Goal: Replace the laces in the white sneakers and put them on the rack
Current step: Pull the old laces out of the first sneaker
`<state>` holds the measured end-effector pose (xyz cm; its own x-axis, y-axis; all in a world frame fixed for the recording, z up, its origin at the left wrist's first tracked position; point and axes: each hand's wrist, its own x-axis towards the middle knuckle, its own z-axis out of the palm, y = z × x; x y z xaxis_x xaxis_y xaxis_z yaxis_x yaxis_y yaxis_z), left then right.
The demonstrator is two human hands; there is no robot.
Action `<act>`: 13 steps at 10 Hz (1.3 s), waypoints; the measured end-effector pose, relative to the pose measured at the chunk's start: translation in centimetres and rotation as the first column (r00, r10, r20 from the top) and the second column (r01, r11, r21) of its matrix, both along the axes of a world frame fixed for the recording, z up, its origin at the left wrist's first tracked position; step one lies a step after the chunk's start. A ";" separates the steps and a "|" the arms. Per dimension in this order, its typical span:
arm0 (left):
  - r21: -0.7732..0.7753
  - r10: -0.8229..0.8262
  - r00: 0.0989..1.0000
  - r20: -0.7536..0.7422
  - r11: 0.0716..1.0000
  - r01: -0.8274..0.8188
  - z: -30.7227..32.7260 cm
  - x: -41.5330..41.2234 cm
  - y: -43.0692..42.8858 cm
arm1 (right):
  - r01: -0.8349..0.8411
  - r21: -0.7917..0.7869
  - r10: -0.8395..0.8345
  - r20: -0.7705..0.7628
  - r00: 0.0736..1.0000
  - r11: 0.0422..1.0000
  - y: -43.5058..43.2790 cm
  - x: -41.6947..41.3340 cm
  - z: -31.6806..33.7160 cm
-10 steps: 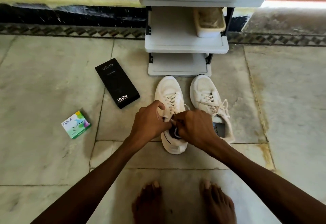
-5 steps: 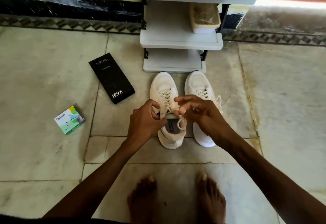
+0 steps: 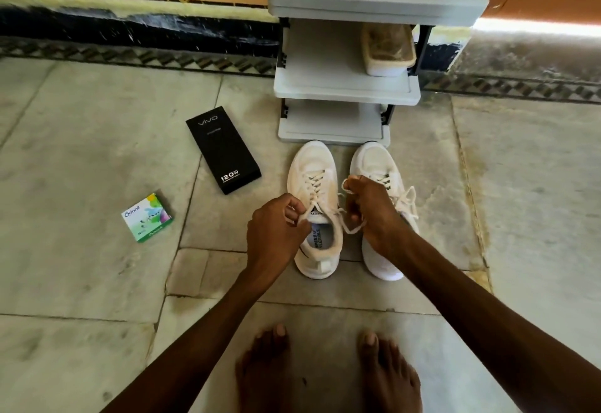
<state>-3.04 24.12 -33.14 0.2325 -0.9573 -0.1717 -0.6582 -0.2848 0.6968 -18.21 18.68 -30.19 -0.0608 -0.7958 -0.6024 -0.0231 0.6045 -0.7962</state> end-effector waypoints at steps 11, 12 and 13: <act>-0.090 -0.407 0.809 0.423 0.870 0.485 -0.2 -1.5 -1.2 | -0.621 -0.242 0.241 -0.771 0.590 0.746 3.1 -1.9 -2.5; 0.022 -0.436 0.714 0.548 0.861 0.508 0.2 -2.3 -0.6 | -0.619 -0.245 0.253 -0.756 0.604 0.746 3.1 -1.8 -2.4; -0.006 -0.387 0.860 0.332 0.911 0.412 0.2 -2.5 -0.9 | -0.615 -0.243 0.255 -0.752 0.608 0.750 3.2 -1.9 -2.3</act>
